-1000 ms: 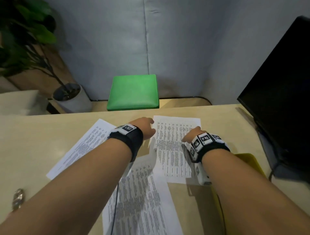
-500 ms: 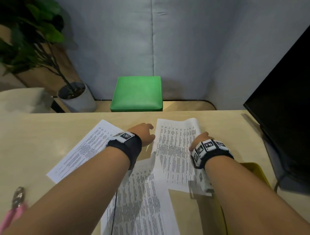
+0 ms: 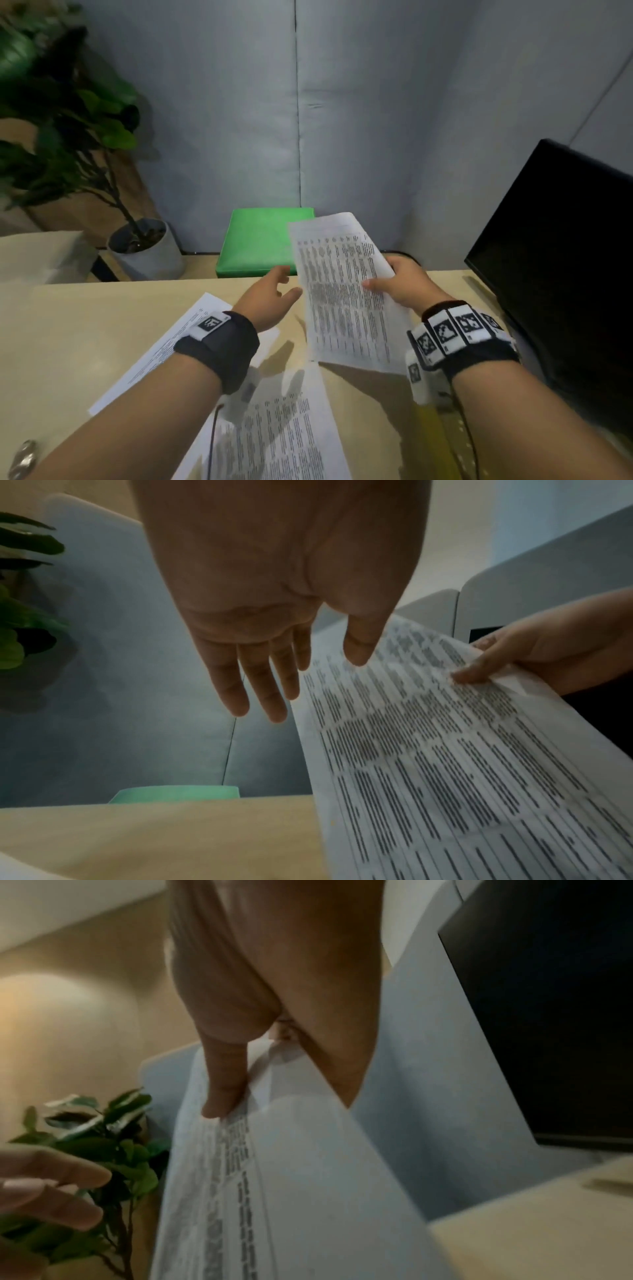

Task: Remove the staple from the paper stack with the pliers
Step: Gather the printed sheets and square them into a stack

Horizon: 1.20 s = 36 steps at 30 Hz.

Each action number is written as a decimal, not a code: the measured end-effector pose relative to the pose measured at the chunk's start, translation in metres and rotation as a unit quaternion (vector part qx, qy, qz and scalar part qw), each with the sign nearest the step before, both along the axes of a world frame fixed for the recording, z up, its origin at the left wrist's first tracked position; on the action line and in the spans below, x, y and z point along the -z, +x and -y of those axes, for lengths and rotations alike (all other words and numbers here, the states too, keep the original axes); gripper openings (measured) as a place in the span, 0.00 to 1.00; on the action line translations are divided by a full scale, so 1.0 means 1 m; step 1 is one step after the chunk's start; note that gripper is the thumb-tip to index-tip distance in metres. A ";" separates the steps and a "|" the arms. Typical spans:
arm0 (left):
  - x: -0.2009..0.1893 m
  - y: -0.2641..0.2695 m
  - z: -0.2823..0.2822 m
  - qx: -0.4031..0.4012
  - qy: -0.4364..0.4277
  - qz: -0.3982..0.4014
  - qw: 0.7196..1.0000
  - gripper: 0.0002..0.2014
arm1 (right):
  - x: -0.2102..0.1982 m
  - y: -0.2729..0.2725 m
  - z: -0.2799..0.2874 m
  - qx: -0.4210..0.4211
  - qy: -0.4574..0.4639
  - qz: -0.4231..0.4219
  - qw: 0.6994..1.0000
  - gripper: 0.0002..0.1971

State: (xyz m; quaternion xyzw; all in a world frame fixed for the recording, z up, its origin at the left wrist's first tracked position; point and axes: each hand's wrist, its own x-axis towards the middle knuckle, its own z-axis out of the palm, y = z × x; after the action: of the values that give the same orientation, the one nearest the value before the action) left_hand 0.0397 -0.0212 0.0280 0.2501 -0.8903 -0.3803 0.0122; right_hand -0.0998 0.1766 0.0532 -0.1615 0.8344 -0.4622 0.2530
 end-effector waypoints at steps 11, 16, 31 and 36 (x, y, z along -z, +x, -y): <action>-0.056 0.069 0.013 -0.082 0.258 -0.231 0.935 0.29 | -0.085 0.058 0.003 -0.112 -0.185 0.025 0.976 0.19; -0.071 0.105 0.018 -0.105 0.297 -0.240 0.918 0.15 | -0.084 0.082 0.013 -0.114 -0.199 0.031 0.973 0.26; -0.058 0.171 0.051 -0.160 0.227 -0.268 0.922 0.10 | -0.015 0.125 0.043 -0.034 -0.094 0.077 0.992 0.39; -0.047 0.181 0.067 -0.178 0.225 -0.278 0.917 0.05 | 0.041 0.126 0.045 0.032 0.087 0.064 0.994 0.27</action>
State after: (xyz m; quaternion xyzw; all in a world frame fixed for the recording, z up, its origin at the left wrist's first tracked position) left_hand 0.2203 -0.0886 0.0747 0.2844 -0.6828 -0.6163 0.2705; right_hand 0.0266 0.1313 0.0122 -0.0819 0.8581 -0.4054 0.3043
